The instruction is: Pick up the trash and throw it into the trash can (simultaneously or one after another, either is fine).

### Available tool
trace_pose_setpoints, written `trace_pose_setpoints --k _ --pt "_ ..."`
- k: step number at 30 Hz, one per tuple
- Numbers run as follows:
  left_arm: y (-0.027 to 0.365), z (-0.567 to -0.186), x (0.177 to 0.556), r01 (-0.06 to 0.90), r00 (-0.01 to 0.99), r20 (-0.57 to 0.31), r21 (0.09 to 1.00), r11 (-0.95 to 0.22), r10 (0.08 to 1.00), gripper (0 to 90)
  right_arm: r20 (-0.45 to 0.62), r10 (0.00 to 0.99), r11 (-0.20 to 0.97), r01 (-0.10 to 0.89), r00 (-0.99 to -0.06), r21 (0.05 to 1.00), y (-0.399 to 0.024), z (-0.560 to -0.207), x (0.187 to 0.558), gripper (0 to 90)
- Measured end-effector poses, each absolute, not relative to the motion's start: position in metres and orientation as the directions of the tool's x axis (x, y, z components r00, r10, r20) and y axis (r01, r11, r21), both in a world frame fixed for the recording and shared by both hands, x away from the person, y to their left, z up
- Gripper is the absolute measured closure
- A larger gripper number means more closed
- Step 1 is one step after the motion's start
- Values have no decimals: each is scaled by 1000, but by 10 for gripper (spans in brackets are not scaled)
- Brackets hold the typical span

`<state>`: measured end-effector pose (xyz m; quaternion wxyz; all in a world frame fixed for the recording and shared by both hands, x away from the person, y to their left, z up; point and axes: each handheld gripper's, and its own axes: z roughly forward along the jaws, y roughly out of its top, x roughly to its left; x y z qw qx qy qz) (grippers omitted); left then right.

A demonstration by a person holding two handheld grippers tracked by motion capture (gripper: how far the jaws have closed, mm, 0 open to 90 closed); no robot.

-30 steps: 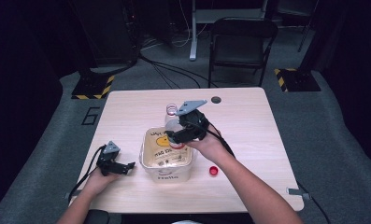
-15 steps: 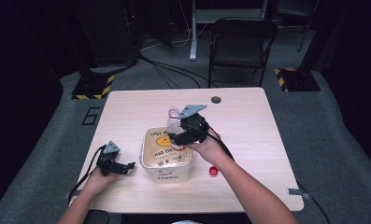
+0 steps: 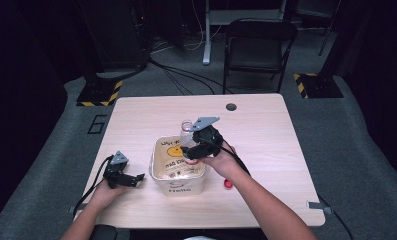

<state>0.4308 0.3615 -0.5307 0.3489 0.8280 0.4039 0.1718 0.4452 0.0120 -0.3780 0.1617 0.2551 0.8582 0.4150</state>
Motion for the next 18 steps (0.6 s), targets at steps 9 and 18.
trace_pose_setpoints --k 9,18 --pt "361 -531 431 549 615 2 717 -430 789 0 -69 568 558 322 -820 765 16 -392 446 245" --pt "361 -531 431 548 615 3 717 -431 788 0 -67 567 571 333 -821 750 16 -396 445 244"
